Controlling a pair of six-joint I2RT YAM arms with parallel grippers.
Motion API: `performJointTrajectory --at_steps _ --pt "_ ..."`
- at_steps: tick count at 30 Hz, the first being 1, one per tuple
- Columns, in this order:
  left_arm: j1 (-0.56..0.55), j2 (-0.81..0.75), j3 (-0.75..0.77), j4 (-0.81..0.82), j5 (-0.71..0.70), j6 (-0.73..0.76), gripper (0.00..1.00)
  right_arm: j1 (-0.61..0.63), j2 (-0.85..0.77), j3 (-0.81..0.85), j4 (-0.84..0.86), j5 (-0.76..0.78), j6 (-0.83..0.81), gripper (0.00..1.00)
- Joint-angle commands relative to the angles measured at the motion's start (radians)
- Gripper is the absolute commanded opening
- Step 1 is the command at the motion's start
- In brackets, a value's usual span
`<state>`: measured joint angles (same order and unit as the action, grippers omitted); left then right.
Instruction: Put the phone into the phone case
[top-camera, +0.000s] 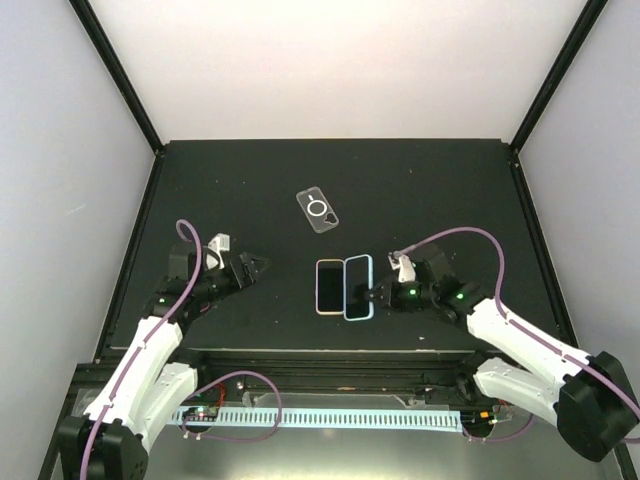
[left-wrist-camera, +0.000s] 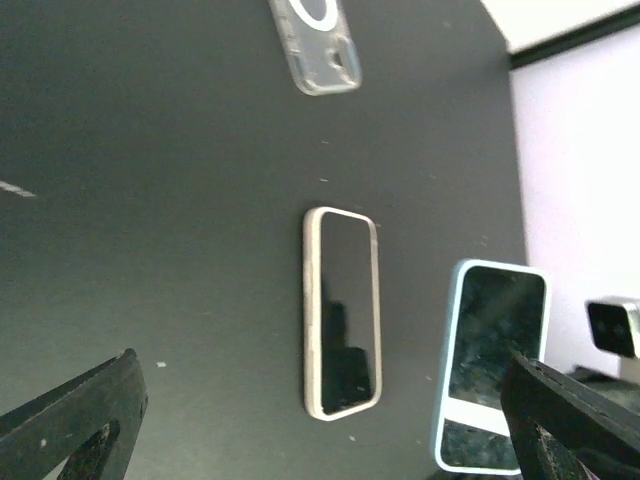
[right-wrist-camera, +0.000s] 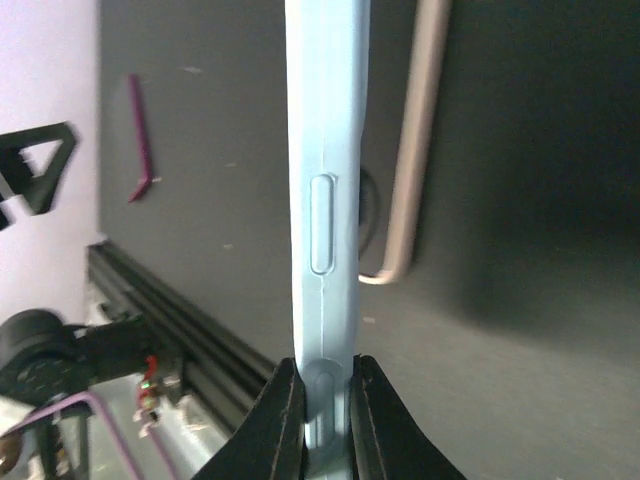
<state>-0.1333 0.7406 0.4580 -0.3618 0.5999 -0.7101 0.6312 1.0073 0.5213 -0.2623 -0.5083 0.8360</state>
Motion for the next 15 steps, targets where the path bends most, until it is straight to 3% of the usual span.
performJointTrajectory --at_steps 1,8,15 --pt "0.009 0.022 0.073 -0.104 -0.204 0.015 0.99 -0.062 -0.068 -0.019 -0.134 0.097 -0.083 0.04" --pt "0.015 0.075 0.115 -0.220 -0.506 -0.014 0.99 -0.157 -0.047 -0.093 -0.132 0.059 -0.160 0.04" --pt "0.036 0.132 0.140 -0.266 -0.654 -0.043 0.99 -0.209 0.060 -0.139 -0.046 0.015 -0.186 0.06"
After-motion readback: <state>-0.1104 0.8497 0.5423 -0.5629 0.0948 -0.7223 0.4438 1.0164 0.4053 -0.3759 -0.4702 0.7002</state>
